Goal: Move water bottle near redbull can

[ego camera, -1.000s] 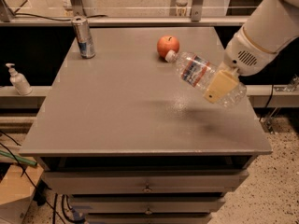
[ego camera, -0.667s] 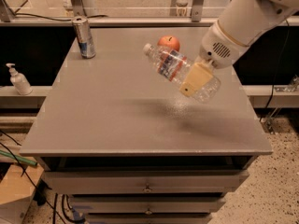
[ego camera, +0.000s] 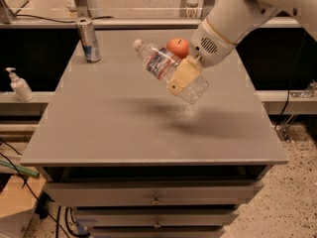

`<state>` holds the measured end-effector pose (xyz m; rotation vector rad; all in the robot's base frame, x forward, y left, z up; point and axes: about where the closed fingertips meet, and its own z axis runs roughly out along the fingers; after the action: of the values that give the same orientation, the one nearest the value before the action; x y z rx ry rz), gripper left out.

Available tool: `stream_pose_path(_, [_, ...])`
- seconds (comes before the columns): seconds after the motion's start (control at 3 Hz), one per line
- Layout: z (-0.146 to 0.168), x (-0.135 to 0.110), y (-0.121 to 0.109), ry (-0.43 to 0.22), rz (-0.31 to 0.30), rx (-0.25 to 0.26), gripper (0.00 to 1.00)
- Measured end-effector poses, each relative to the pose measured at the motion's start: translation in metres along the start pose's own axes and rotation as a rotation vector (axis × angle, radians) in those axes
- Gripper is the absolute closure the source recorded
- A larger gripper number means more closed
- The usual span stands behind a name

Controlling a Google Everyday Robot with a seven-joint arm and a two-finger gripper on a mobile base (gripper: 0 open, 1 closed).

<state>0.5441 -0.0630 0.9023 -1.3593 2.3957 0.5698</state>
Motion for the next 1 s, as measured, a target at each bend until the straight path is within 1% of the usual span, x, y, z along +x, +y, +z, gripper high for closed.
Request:
stream_pose_path(0.33, [0.001, 0.0, 0.0, -0.001, 0.002, -0.003, 1.0])
stream_pose_path(0.67, [0.017, -0.002, -0.008, -0.064, 0.072, -0.04, 1.0])
stream_pose_path(1.0, [0.038, -0.016, -0.024, -0.151, 0.181, -0.085, 1.0])
